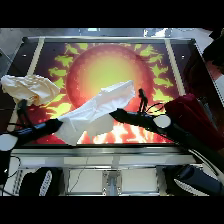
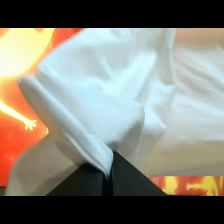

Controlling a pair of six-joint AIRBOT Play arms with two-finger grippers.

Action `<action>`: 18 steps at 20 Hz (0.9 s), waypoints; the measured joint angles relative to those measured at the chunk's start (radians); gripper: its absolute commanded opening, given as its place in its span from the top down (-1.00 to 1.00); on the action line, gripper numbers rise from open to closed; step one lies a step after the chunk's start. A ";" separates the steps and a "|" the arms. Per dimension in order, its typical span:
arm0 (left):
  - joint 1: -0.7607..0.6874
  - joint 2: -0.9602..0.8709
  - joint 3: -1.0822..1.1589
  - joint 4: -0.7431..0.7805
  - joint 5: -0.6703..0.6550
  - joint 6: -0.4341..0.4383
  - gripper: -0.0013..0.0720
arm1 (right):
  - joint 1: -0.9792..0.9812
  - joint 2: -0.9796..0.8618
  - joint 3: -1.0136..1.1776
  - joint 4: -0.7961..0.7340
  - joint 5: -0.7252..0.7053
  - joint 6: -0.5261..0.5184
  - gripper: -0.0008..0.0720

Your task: Fold the shirts.

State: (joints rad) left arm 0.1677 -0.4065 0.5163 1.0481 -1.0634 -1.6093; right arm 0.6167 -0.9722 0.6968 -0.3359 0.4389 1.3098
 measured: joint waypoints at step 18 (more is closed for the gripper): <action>0.219 -0.274 0.471 0.018 -0.256 0.122 0.93 | -0.042 0.430 0.486 -1.242 0.283 0.598 0.96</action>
State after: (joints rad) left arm 0.3866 -0.6800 0.9874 1.0660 -1.3193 -1.4872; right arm 0.5751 -0.5423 1.1831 -1.5776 0.7219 1.9079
